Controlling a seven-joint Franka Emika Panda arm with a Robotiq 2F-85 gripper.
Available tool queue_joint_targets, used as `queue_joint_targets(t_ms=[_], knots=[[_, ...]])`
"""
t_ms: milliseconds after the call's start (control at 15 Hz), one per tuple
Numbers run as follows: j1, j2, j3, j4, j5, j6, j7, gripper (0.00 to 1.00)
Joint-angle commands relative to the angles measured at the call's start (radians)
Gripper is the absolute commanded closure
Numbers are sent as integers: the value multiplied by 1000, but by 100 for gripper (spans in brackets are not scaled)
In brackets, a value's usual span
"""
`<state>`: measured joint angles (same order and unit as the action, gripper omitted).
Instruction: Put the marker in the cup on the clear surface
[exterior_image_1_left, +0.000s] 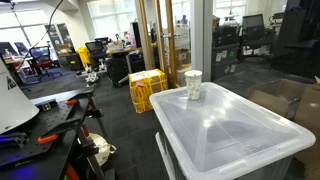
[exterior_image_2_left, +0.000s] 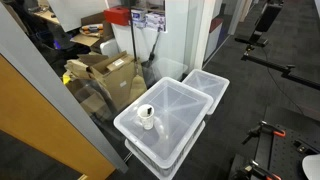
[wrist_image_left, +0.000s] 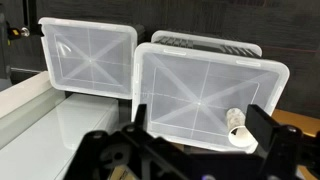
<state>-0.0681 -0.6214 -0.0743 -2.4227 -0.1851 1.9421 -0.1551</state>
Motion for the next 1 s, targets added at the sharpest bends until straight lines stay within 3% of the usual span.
queue_joint_targets(t_ms=[0,933], knots=[[5,0,-3,2,-2,-2,2,0],[20,31,13,22,-9,32,0,0]])
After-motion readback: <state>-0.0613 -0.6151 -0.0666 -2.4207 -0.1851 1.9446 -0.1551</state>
